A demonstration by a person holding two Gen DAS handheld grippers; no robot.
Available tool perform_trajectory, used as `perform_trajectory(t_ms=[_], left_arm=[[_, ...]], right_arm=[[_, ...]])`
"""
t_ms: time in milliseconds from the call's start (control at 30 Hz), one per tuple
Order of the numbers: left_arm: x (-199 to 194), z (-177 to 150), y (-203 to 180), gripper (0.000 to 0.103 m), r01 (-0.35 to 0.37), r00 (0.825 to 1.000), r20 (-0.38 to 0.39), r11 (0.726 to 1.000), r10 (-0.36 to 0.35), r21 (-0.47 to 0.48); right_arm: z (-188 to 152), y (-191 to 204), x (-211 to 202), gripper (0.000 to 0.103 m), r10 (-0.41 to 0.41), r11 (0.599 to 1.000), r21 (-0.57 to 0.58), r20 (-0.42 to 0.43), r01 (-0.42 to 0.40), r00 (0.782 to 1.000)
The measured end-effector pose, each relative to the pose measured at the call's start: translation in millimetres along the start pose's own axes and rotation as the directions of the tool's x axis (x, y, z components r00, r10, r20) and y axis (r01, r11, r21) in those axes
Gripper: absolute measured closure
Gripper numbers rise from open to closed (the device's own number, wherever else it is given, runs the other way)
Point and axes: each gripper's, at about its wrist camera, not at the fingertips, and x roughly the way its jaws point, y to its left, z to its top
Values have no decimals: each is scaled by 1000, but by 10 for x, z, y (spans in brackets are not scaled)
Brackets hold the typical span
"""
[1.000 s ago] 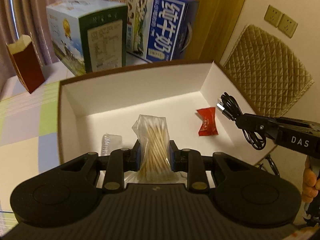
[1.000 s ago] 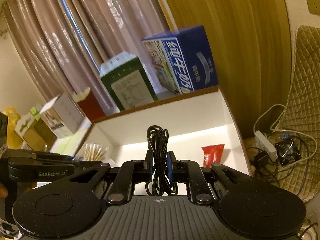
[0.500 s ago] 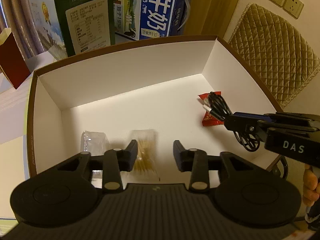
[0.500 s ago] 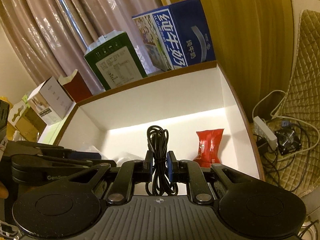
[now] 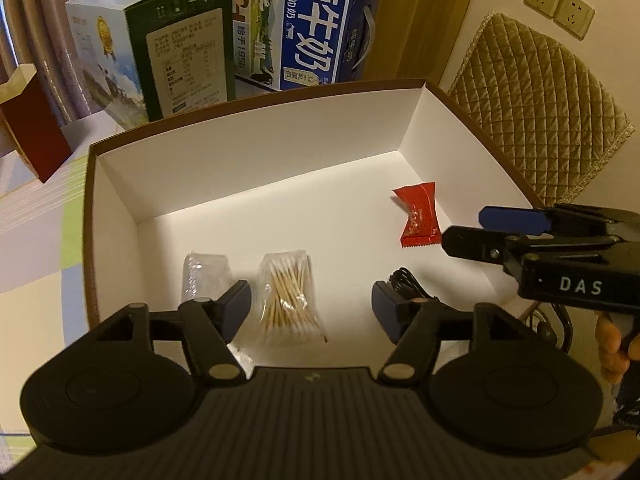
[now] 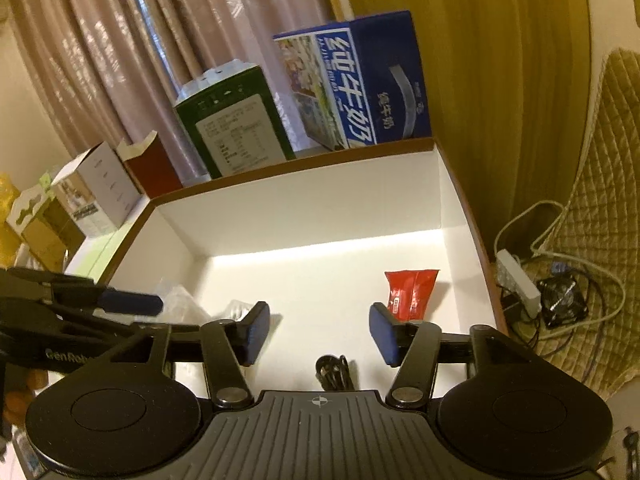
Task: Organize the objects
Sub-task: 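Carry cable and swab bag into the cardboard box and open both grippers, then withdraw both tools from the box back toward the table items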
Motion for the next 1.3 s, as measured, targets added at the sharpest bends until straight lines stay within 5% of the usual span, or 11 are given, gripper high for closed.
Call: perform_trajectory(t_ms=[167,433,1000,1300], left_arm=[[-152,-53,44,28,-2,1000,8,1000,2,-13],[-419,-119,93,17,-4,1000,30,999,6,-48],[-1156,-521,132,11,38,994,110,994,-27,-101],[-1470,-962,354,11,7,993,116,985,14,-175]], right_arm=[[-32,73,-122,25,-2,1000,-22,-7,2,1000],[-53,219,-336,9,-25,999,-41,21,26,999],[-247,595,-798,8,2,1000,-16,68,-1,998],[-476,858,-941,8,41,999,-18,46,-40,998]])
